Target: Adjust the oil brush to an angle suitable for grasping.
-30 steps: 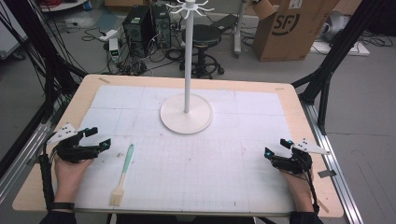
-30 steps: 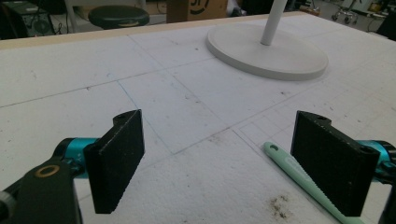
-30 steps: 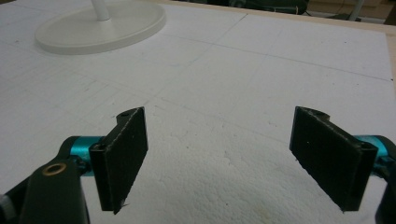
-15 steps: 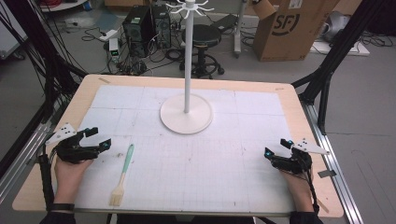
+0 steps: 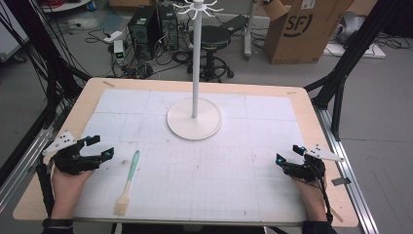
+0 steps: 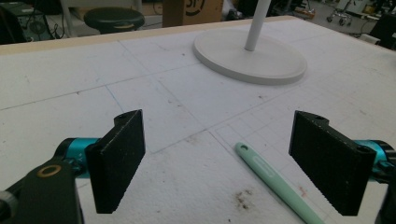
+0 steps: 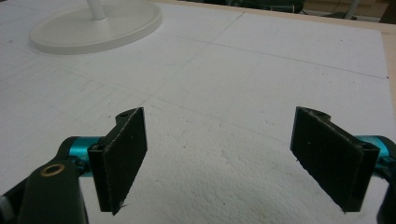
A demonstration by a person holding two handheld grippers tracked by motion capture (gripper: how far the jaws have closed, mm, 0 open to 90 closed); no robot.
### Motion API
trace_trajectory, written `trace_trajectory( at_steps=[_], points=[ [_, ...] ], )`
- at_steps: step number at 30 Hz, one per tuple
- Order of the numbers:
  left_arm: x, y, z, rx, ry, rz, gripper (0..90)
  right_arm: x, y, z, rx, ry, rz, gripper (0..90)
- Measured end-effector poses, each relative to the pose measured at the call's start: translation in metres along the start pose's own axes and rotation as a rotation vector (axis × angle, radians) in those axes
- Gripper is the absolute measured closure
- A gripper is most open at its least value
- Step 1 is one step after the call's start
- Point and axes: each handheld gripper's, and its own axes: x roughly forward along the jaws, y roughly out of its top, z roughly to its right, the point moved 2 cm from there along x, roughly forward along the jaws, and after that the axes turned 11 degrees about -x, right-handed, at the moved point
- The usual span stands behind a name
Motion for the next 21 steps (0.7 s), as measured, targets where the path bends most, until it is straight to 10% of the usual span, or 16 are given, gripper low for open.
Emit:
trace_trajectory(
  at_steps=[21],
  points=[
    [-0.007,-0.02,0.041,0.011,0.003,-0.052,21.4,0.001,0.0,0.001,-0.003,-0.005,-0.006,19.6]
  ],
)
